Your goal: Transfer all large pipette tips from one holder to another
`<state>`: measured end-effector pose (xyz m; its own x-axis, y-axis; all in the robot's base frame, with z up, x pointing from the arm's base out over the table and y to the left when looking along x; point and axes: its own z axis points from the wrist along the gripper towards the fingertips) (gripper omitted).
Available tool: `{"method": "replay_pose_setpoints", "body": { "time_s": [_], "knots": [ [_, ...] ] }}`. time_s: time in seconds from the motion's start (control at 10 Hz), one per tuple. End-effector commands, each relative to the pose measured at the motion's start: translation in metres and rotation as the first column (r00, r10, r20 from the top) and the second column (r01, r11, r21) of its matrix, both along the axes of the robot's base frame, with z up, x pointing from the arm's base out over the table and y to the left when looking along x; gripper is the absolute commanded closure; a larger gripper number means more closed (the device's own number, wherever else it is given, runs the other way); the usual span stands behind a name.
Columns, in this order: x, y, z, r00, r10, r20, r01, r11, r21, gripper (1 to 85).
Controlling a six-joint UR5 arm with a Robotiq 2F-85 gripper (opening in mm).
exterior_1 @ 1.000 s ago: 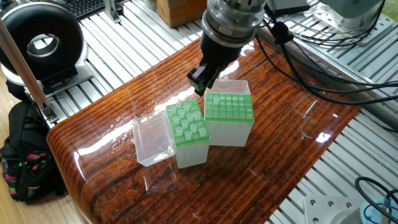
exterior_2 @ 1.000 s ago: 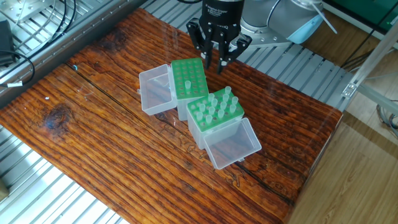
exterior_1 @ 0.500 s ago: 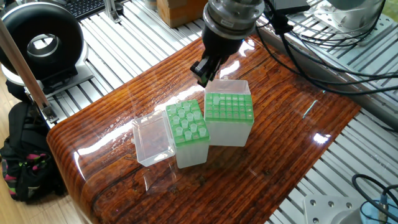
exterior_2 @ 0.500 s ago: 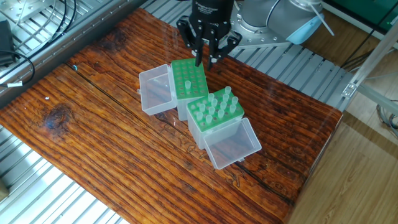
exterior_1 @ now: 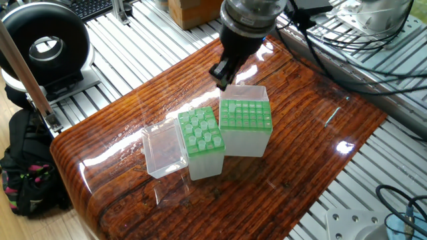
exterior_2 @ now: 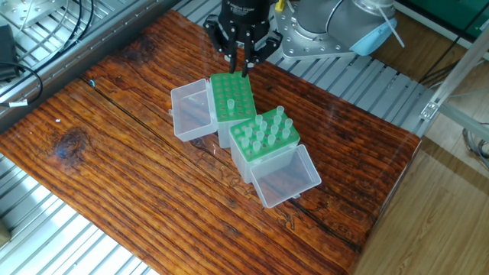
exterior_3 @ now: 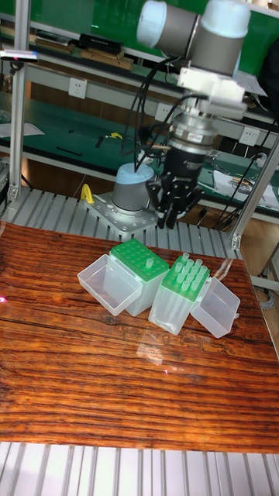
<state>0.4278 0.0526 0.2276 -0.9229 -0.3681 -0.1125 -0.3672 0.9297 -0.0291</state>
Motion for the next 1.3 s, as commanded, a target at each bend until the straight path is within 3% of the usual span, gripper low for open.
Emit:
{"method": "replay_pose_setpoints", "body": {
  "time_s": [0.0, 0.2, 0.4, 0.6, 0.9, 1.1, 1.2],
  "knots": [
    [-0.013, -0.017, -0.023, 0.996, 0.082, -0.034, -0.083, 0.996, -0.032, 59.3],
    [-0.011, -0.028, -0.041, 0.994, 0.109, -0.029, -0.110, 0.993, -0.041, 59.3],
    [0.001, -0.037, -0.056, 0.992, 0.128, 0.004, -0.128, 0.990, -0.061, 59.3],
    [0.003, -0.028, -0.057, 0.992, 0.123, 0.009, -0.123, 0.992, -0.030, 58.3],
    [0.015, -0.020, -0.055, 0.990, 0.128, 0.052, -0.128, 0.992, 0.002, 51.7],
    [0.018, -0.007, -0.064, 0.995, 0.089, 0.041, -0.091, 0.995, 0.039, 51.3],
    [0.020, -0.007, -0.069, 0.995, 0.085, 0.044, -0.086, 0.996, 0.031, 51.3]
  ]
}}
